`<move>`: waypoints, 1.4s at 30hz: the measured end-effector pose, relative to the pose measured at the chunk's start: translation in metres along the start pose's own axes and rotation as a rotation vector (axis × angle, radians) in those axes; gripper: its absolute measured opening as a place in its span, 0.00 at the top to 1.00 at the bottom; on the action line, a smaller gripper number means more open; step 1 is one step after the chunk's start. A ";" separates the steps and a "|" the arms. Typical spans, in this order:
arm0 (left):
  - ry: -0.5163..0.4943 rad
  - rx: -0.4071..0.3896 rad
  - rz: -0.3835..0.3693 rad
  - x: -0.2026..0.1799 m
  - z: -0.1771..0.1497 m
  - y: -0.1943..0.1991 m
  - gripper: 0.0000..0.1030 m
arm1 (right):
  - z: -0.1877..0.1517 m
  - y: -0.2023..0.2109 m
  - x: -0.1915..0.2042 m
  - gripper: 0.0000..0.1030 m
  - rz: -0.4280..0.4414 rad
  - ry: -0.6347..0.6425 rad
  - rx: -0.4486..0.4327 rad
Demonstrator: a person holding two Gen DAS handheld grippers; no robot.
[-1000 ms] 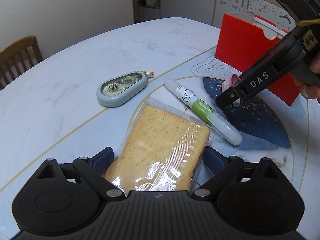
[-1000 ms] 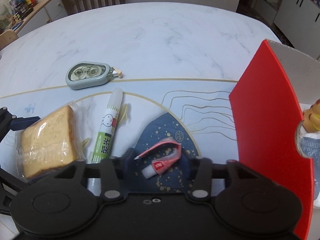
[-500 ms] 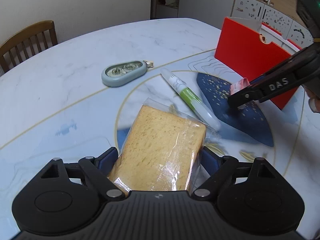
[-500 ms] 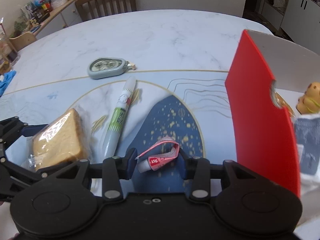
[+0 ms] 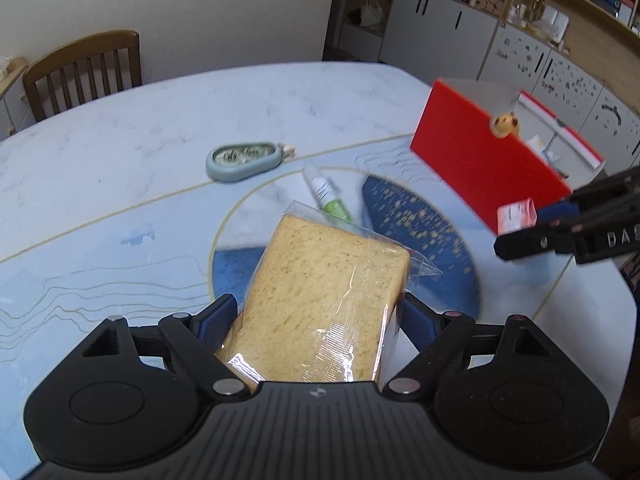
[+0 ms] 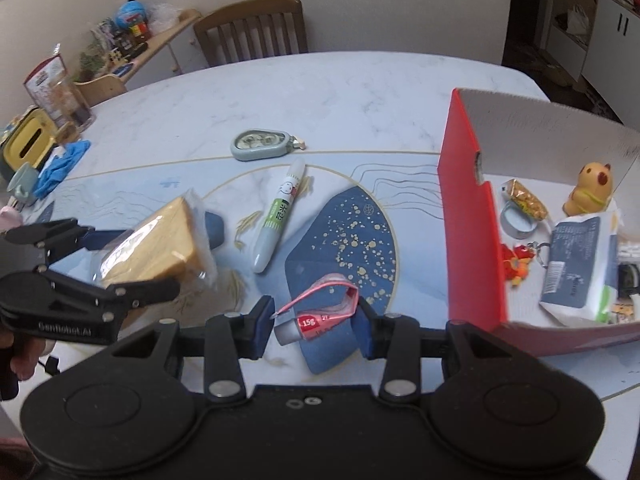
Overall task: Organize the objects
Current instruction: 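Carry the bread and pink tube into the shoebox and open both grippers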
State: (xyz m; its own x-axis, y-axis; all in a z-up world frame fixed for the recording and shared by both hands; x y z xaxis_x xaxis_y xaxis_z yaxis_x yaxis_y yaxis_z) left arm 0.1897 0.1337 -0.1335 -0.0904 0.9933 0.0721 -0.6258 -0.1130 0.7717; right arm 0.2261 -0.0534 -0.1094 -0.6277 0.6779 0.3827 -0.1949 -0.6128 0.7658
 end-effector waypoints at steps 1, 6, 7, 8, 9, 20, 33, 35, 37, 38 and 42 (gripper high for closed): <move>0.001 -0.006 -0.001 -0.003 0.003 0.005 0.16 | 0.000 0.005 0.000 0.60 0.004 0.008 -0.001; -0.004 -0.040 -0.005 -0.022 0.018 0.025 0.16 | -0.001 0.028 -0.003 0.61 0.016 0.045 -0.010; -0.003 -0.044 -0.007 -0.026 0.021 0.028 0.16 | 0.000 0.034 -0.004 0.61 0.016 0.051 -0.013; -0.002 -0.048 -0.009 -0.031 0.024 0.031 0.16 | -0.001 0.039 -0.006 0.60 0.017 0.057 -0.017; -0.001 -0.050 -0.012 -0.035 0.027 0.033 0.16 | -0.001 0.043 -0.008 0.61 0.019 0.061 -0.021; -0.046 -0.098 -0.034 -0.101 0.060 0.049 0.16 | 0.000 0.089 -0.052 0.60 0.021 0.051 -0.083; -0.128 -0.138 -0.049 -0.195 0.102 0.039 0.16 | 0.005 0.131 -0.136 0.60 -0.029 0.011 -0.143; -0.138 -0.140 -0.046 -0.208 0.112 0.034 0.16 | 0.007 0.135 -0.151 0.60 -0.033 0.003 -0.150; -0.149 -0.142 -0.044 -0.222 0.122 0.029 0.16 | 0.009 0.138 -0.165 0.60 -0.046 0.004 -0.154; -0.155 -0.147 -0.041 -0.229 0.127 0.026 0.16 | 0.010 0.139 -0.171 0.60 -0.052 0.005 -0.154; -0.172 -0.150 -0.018 -0.250 0.148 0.011 0.16 | 0.015 0.138 -0.192 0.60 -0.077 0.026 -0.144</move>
Point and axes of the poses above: each gripper's, at about its wrist camera, not at the fingertips, and y roughly against the way its jaws point, x to its left, z to its top, the point moved 5 cm from there along -y, roughly the way its jaws point, and after that the axes turned 15 degrees about z, right-handed, at the moved point
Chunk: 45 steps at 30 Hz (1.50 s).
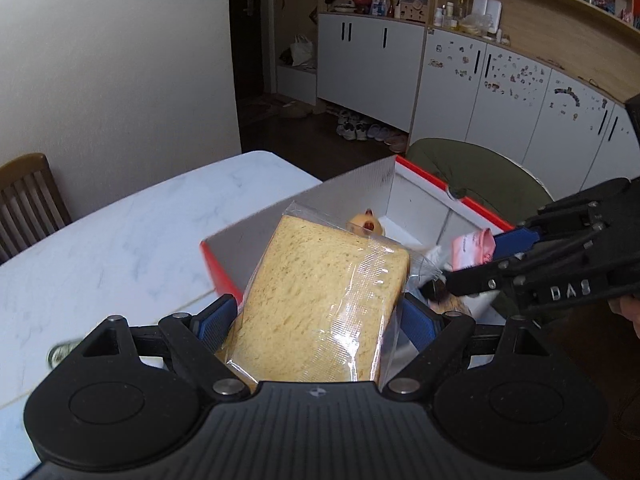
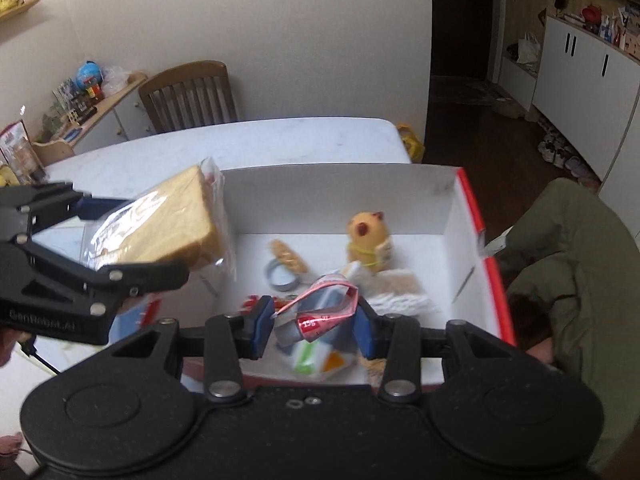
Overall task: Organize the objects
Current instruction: 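Carry the bread and pink tube into the shoebox and open both grippers, then withdraw both grippers from the shoebox back over the placemat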
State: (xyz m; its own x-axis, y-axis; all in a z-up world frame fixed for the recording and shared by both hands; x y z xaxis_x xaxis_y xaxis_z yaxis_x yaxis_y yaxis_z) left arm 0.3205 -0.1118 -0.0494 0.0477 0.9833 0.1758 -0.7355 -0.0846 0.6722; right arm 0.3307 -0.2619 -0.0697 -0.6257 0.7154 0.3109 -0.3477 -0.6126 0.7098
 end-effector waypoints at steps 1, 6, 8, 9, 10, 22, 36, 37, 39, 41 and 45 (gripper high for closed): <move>-0.003 0.006 0.003 -0.004 0.004 -0.006 0.16 | 0.001 -0.002 -0.004 0.60 -0.006 0.008 0.007; -0.060 0.023 0.045 -0.018 0.013 -0.033 0.16 | 0.003 -0.016 -0.024 0.60 -0.023 0.024 0.043; -0.086 0.034 0.060 -0.022 0.013 -0.042 0.16 | 0.004 -0.022 -0.030 0.60 -0.024 0.027 0.053; -0.094 0.040 0.067 -0.024 0.012 -0.047 0.16 | 0.004 -0.025 -0.033 0.60 -0.025 0.027 0.057; -0.101 0.047 0.074 -0.024 0.011 -0.052 0.16 | 0.004 -0.027 -0.036 0.60 -0.025 0.024 0.061; -0.283 0.044 0.134 -0.050 0.005 -0.085 0.19 | -0.003 -0.056 -0.044 0.60 -0.012 0.068 0.131; -0.323 0.119 0.080 -0.059 -0.012 -0.106 0.19 | -0.012 -0.054 -0.056 0.49 0.023 0.033 0.118; -0.320 0.124 0.069 -0.058 -0.012 -0.106 0.19 | -0.013 -0.053 -0.056 0.44 0.024 0.031 0.113; -0.318 0.131 0.053 -0.058 -0.013 -0.106 0.19 | -0.013 -0.048 -0.057 0.40 0.025 0.029 0.100; -0.312 0.128 0.041 -0.057 -0.013 -0.103 0.19 | -0.014 -0.044 -0.058 0.40 0.028 0.024 0.092; -0.274 0.122 0.013 -0.053 -0.013 -0.098 0.19 | -0.013 -0.034 -0.057 0.39 0.038 0.007 0.070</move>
Point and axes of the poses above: each gripper's, at about its wrist camera, not at the fingertips, and y roughly against the way its jaws point, x to its left, z to its top, the point moved 5 cm from there along -y, roughly the way its jaws point, and after that the axes turned 15 degrees about z, right-handed, at the moved point
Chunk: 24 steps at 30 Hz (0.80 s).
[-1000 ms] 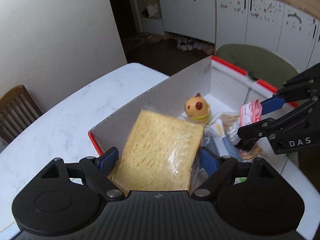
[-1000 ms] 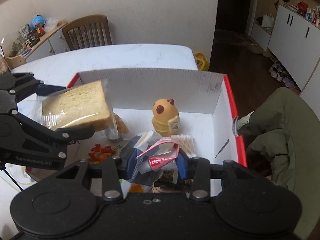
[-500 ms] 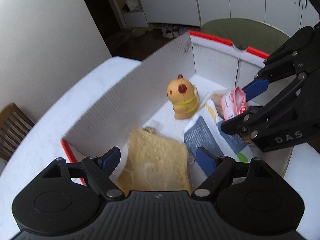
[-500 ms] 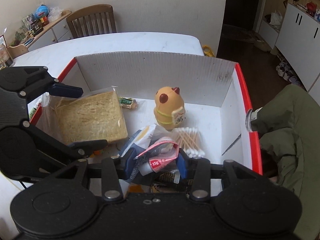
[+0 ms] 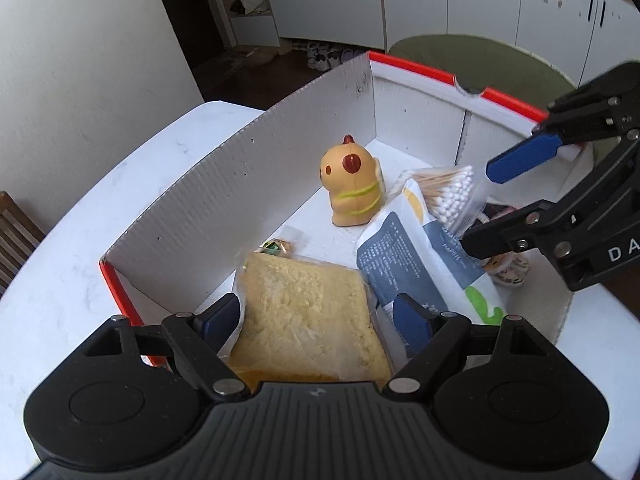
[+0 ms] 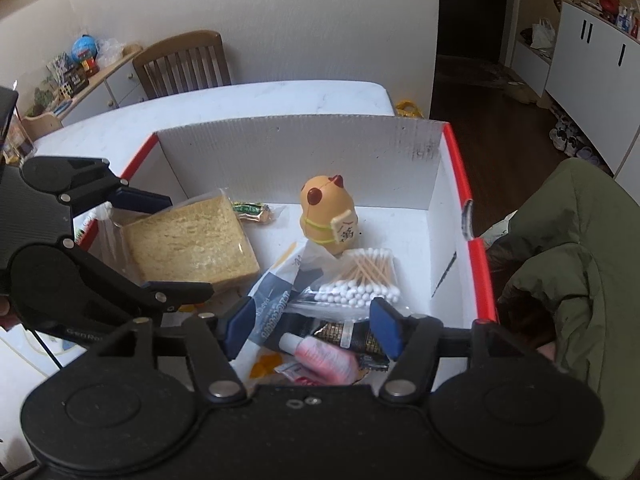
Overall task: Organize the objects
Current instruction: 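Withdraw both grippers from the shoebox back over the placemat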
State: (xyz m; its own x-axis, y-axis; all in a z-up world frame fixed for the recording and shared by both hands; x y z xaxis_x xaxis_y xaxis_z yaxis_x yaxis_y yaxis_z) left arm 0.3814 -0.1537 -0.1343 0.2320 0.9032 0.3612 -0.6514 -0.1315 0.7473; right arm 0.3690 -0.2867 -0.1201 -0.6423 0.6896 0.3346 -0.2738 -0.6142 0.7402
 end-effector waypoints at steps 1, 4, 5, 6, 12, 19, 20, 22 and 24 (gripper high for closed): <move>0.011 -0.004 -0.007 0.001 0.000 0.002 0.19 | 0.000 0.003 0.001 0.39 0.005 -0.004 -0.007; 0.039 -0.018 -0.030 0.005 -0.001 0.009 0.19 | -0.001 0.010 0.005 0.39 0.013 -0.009 -0.026; 0.045 -0.025 -0.032 0.006 -0.002 0.011 0.19 | -0.002 0.013 0.006 0.39 0.014 -0.009 -0.031; 0.052 -0.032 -0.034 0.008 -0.003 0.014 0.19 | -0.002 0.015 0.008 0.39 0.015 -0.008 -0.036; 0.118 -0.067 -0.064 0.017 -0.005 0.033 0.19 | -0.005 0.028 0.020 0.38 0.022 -0.008 -0.057; 0.174 -0.113 -0.099 0.027 -0.011 0.062 0.15 | -0.005 0.039 0.042 0.37 0.032 0.020 -0.074; 0.181 -0.120 -0.106 0.028 -0.013 0.066 0.15 | -0.005 0.040 0.045 0.37 0.034 0.022 -0.077; 0.198 -0.132 -0.122 0.032 -0.017 0.075 0.14 | -0.005 0.042 0.053 0.37 0.037 0.027 -0.082; 0.211 -0.142 -0.131 0.037 -0.021 0.083 0.14 | -0.004 0.044 0.061 0.37 0.041 0.030 -0.086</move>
Point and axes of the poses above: each gripper's, at about its wrist camera, not at the fingertips, and y roughly against the way its jaws point, x to its left, z to its top, the point moved 5 cm from there along -y, roughly the way its jaws point, and after that the axes turned 15 degrees about z, right-handed, at the moved point
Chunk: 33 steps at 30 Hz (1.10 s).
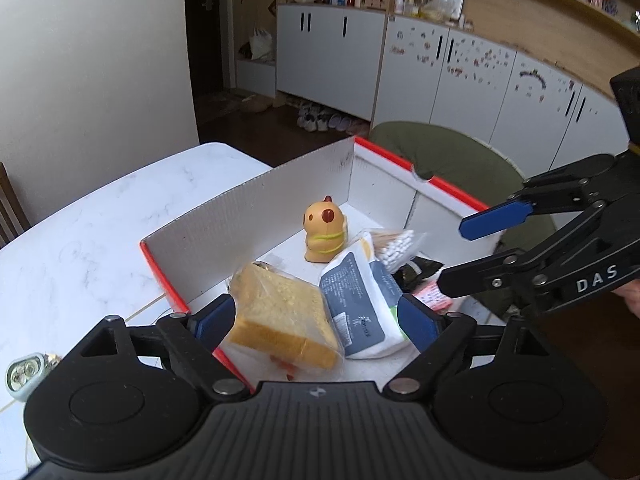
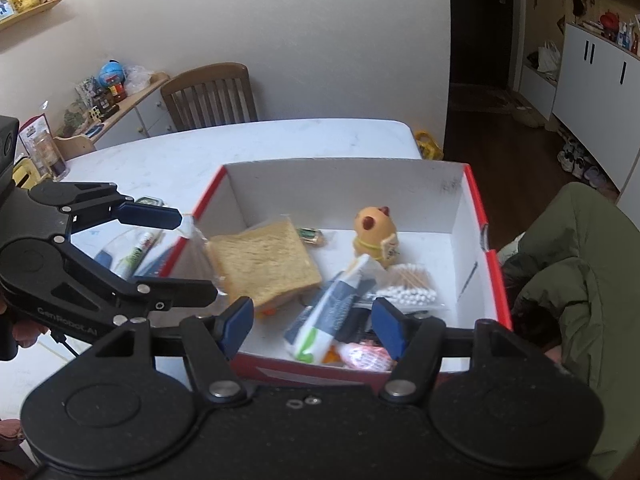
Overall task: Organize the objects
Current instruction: 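Withdraw both grippers from the shoebox back over the placemat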
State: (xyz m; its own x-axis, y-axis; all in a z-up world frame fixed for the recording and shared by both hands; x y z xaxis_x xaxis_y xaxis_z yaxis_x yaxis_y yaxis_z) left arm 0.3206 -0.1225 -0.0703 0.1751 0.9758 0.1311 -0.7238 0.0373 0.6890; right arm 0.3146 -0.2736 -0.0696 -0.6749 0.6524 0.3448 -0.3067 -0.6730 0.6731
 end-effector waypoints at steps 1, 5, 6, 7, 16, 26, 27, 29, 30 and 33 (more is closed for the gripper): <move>0.007 -0.006 -0.003 0.002 -0.001 0.004 0.14 | 0.000 0.000 0.004 0.37 0.001 0.001 -0.001; 0.041 -0.035 -0.022 0.014 -0.005 0.024 0.14 | 0.002 0.000 0.023 0.36 0.006 0.010 -0.003; 0.048 -0.044 -0.023 0.018 -0.006 0.028 0.14 | 0.002 -0.001 0.028 0.36 0.005 0.012 -0.003; 0.054 -0.052 -0.022 0.022 -0.007 0.034 0.14 | 0.002 -0.001 0.032 0.36 0.007 0.014 -0.003; 0.121 -0.094 0.000 0.069 -0.025 0.065 0.11 | 0.007 -0.016 0.081 0.36 0.014 0.028 0.000; 0.186 -0.095 0.025 0.128 -0.057 0.079 0.02 | 0.015 -0.045 0.136 0.21 0.018 0.058 0.003; 0.195 -0.092 0.025 0.134 -0.060 0.080 0.00 | 0.015 -0.049 0.141 0.21 0.019 0.058 0.006; 0.211 -0.091 0.031 0.147 -0.068 0.081 0.00 | 0.014 -0.059 0.150 0.20 0.022 0.053 0.015; 0.215 -0.087 0.033 0.152 -0.072 0.081 0.00 | 0.014 -0.063 0.154 0.20 0.025 0.051 0.019; 0.222 -0.072 0.047 0.171 -0.083 0.082 0.00 | 0.012 -0.077 0.169 0.19 0.038 0.052 0.031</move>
State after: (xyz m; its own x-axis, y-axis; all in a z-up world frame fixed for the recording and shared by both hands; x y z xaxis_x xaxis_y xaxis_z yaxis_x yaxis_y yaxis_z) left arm 0.2360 0.0653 -0.0508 -0.0050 1.0000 -0.0040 -0.7751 -0.0014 0.6319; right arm 0.2324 -0.1075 -0.0547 -0.7199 0.6073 0.3361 -0.2599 -0.6849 0.6807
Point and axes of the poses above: each gripper's, at about its wrist camera, not at the fingertips, and y roughly against the way its jaws point, x to its left, z to its top, the point moved 5 cm from there along -y, roughly the way its jaws point, and after that the axes turned 15 degrees about z, right-handed, at the moved point
